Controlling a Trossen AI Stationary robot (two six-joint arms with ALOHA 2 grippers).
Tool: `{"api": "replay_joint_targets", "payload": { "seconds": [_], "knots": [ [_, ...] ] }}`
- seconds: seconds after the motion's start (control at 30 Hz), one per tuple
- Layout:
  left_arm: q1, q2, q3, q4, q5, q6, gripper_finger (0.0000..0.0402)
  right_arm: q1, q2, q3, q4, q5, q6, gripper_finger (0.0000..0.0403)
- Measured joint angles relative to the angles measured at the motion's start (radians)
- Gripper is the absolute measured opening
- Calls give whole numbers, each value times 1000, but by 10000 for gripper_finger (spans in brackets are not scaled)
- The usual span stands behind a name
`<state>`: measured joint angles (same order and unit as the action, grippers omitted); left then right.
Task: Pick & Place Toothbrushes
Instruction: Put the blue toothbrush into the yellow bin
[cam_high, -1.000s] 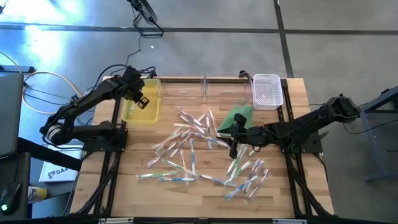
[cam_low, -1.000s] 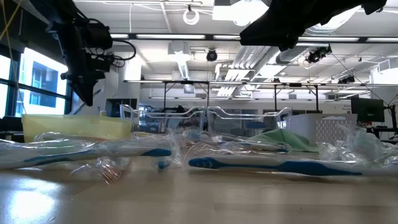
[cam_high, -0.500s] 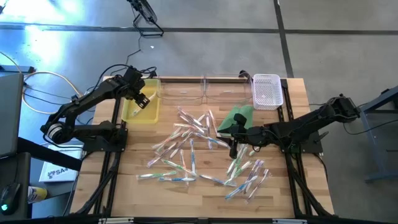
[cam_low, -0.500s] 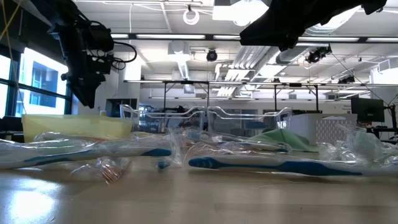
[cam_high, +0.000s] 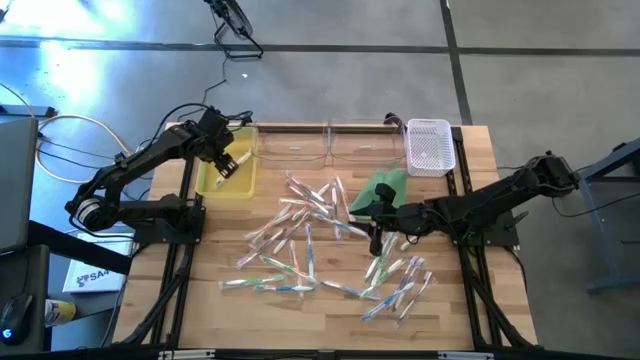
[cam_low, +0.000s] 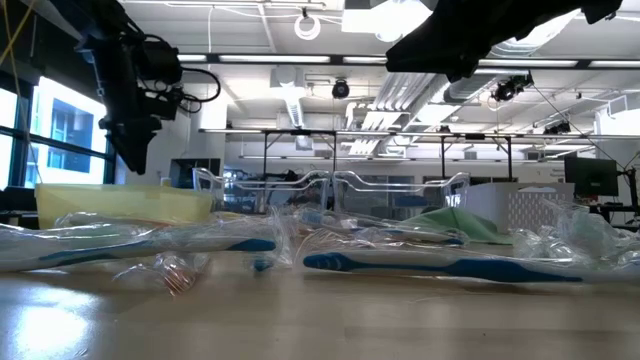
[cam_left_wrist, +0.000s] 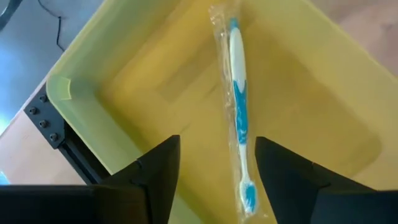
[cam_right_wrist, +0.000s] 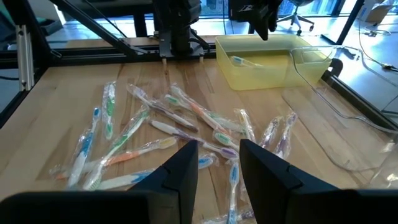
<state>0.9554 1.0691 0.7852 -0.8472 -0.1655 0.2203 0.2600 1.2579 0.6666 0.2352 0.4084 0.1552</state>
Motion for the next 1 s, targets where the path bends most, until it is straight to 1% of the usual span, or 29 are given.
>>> {"api": "replay_joint_targets", "payload": {
  "seconds": [0.1,0.23,0.33,0.4,0.5,0.53,0.6,0.67,0.8,0.87,1.0],
  "knots": [
    [0,-5,0,-1,5,8,168,0,0,0,0,0,-1,112],
    [0,-26,0,32,28,-5,122,0,0,0,0,0,-2,112],
    [0,-52,0,86,78,32,83,0,0,0,0,0,-2,112],
    [0,-74,0,161,152,68,56,0,0,0,0,0,-2,112],
    [0,-103,0,282,300,94,16,0,0,0,0,0,-2,112],
    [-1,-112,0,320,349,107,8,0,0,0,0,0,-2,112],
    [-8,-130,0,381,432,129,6,0,0,0,0,0,-2,112],
    [-40,-145,0,415,480,147,7,0,0,0,0,0,-2,112],
    [-153,-180,0,442,487,177,2,0,0,0,0,0,-2,112],
    [-231,-193,0,458,455,184,2,0,0,0,0,0,-2,112],
    [-416,-203,0,524,338,195,1,0,0,0,0,0,-2,112]
  ]
}}
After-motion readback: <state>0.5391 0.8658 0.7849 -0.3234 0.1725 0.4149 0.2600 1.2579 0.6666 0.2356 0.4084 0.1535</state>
